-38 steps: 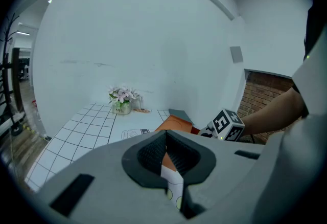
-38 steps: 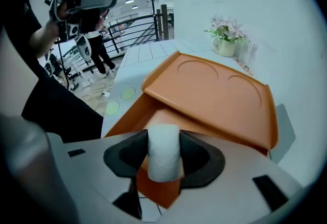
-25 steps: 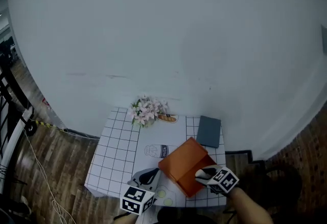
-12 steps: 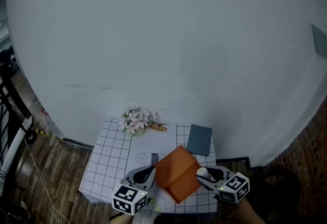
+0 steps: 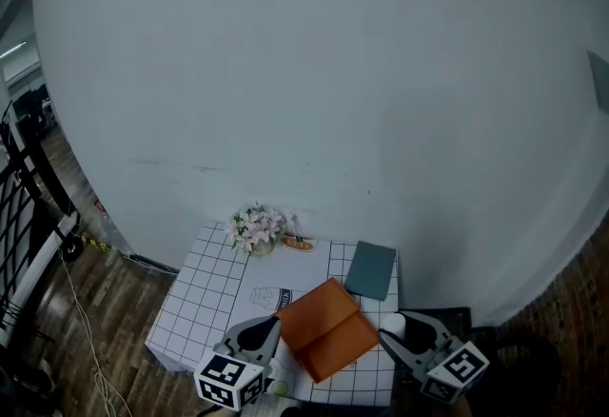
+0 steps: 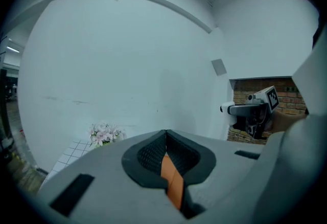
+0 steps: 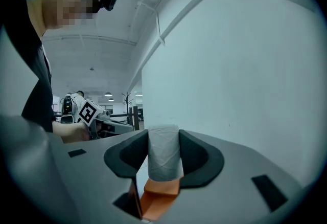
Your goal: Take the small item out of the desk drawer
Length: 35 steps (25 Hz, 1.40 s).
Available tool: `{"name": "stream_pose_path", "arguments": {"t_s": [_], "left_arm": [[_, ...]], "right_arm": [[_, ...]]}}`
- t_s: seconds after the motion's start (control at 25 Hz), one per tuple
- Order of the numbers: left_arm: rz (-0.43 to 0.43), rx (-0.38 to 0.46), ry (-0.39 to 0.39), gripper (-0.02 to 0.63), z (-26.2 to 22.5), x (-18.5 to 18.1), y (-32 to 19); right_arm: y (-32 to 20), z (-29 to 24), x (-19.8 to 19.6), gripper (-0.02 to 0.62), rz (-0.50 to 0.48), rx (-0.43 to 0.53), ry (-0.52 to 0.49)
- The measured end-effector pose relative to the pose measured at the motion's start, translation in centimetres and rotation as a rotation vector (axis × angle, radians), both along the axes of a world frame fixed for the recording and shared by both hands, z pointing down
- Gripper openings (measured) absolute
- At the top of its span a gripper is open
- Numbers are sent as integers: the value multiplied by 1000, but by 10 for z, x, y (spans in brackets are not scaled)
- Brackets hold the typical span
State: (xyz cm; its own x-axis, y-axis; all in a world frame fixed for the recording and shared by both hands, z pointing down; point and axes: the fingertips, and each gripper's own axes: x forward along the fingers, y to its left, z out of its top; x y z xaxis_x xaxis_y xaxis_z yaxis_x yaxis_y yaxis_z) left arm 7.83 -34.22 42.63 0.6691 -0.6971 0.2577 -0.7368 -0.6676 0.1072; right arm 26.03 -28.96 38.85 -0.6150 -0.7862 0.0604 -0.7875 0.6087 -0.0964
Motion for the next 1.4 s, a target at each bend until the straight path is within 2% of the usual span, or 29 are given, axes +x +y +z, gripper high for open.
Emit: {"name": "stream_pose_path", "arguments": {"t_s": [0.28,0.6,0.84,1.04,1.4], "left_arm": [[-24,29,-21,11,-5,9,-6],[26,67,-29,11,-15,44,-3],[19,70,-22,10,-15,49,0],[-8,68,-29,11,-9,43,2],[-64,88,-29,11,-10,21,3]], "right_arm": [[8,-20,19,178,33,65,-55],[15,-32,44,176,96,117,-77],[18,-23,45,176,100,93,-86],[20,-4,57,175,130,29,-72],[19,-6,63,175,143,21,-64]]}}
